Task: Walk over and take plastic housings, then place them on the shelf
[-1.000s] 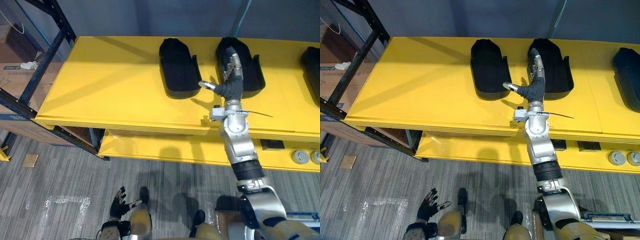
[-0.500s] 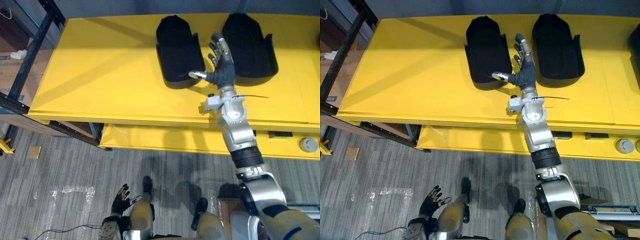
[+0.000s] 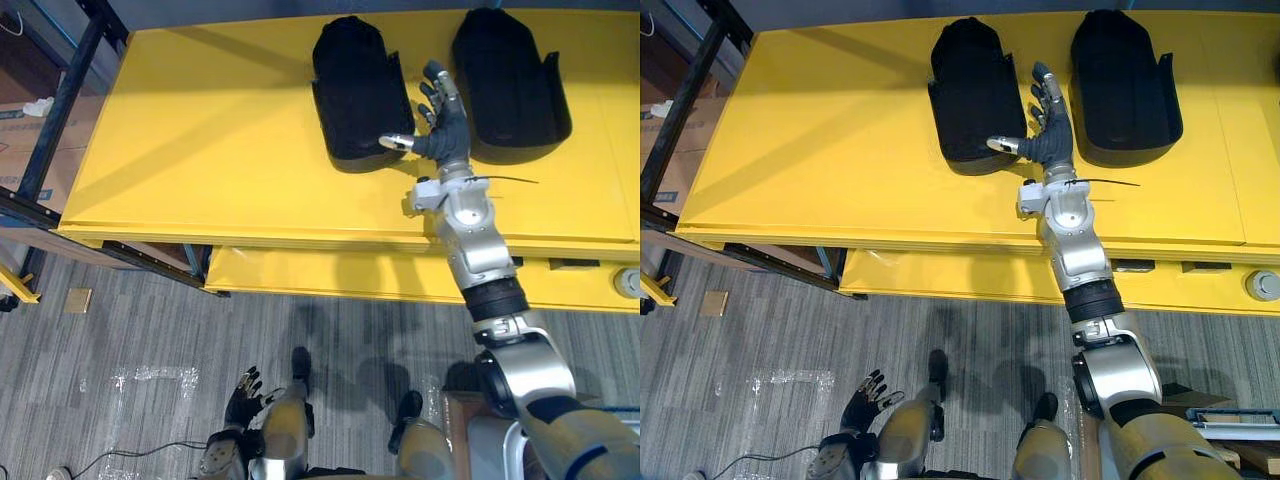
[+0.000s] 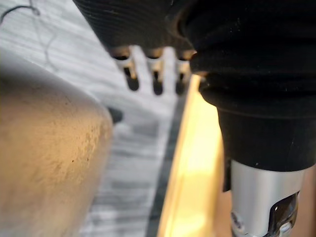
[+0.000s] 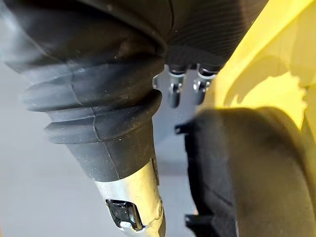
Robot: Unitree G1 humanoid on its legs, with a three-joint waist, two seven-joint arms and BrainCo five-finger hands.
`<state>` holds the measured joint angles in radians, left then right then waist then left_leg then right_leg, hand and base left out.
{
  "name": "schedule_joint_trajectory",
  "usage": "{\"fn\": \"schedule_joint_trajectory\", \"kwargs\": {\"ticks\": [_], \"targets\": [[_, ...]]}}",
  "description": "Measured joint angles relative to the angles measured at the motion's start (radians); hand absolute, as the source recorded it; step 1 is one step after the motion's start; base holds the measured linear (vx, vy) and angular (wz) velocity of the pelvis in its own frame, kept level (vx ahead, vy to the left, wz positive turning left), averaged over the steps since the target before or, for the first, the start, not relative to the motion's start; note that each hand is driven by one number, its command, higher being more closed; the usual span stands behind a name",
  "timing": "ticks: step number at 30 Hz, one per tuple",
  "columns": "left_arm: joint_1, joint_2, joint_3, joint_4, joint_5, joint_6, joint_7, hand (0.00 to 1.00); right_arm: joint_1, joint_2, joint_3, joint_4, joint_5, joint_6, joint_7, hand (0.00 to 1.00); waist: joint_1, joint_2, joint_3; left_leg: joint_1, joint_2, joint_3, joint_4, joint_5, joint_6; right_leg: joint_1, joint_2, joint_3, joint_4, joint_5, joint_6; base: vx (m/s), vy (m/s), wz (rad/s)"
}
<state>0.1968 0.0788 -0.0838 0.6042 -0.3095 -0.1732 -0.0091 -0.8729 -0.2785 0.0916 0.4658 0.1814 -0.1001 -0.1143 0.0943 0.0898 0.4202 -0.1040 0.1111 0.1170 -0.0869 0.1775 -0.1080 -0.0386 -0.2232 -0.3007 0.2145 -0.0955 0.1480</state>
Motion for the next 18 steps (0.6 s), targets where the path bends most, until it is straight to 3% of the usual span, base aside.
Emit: {"fn": "schedule_joint_trajectory", "kwargs": {"ticks": [7, 13, 18], "targets": [[0.0, 0.0, -0.006, 0.0, -0.006, 0.0, -0.007, 0.0, -0.001, 0.0, 0.0, 0.014, -0.002, 0.0, 0.002, 0.0, 0.0, 0.0, 0.0, 0.0, 0.0, 0.001, 0.0, 0.0, 0.0, 0.0, 0.0, 0.0, 0.0, 0.0, 0.0, 0.0, 0.0, 0.0], [-0.001, 0.0, -0.015, -0.001, -0.007, 0.0, -0.007, 0.0, -0.012, 0.0, 0.0, 0.014, -0.099, 0.001, -0.078, 0.0, -0.001, 0.01, 0.005, 0.001, 0.0, 0.002, 0.0, 0.0, 0.0, 0.0, 0.0, 0.001, 0.0, 0.0, 0.0, 0.0, 0.0, 0.0], [-0.002, 0.0, -0.02, -0.001, -0.008, 0.0, -0.008, 0.0, -0.015, 0.0, -0.001, 0.015, -0.097, 0.0, -0.065, 0.0, -0.002, 0.016, 0.008, 0.0, 0.001, 0.002, 0.0, 0.0, 0.0, 0.0, 0.0, 0.001, 0.0, 0.0, 0.0, 0.0, 0.0, 0.0]]}}
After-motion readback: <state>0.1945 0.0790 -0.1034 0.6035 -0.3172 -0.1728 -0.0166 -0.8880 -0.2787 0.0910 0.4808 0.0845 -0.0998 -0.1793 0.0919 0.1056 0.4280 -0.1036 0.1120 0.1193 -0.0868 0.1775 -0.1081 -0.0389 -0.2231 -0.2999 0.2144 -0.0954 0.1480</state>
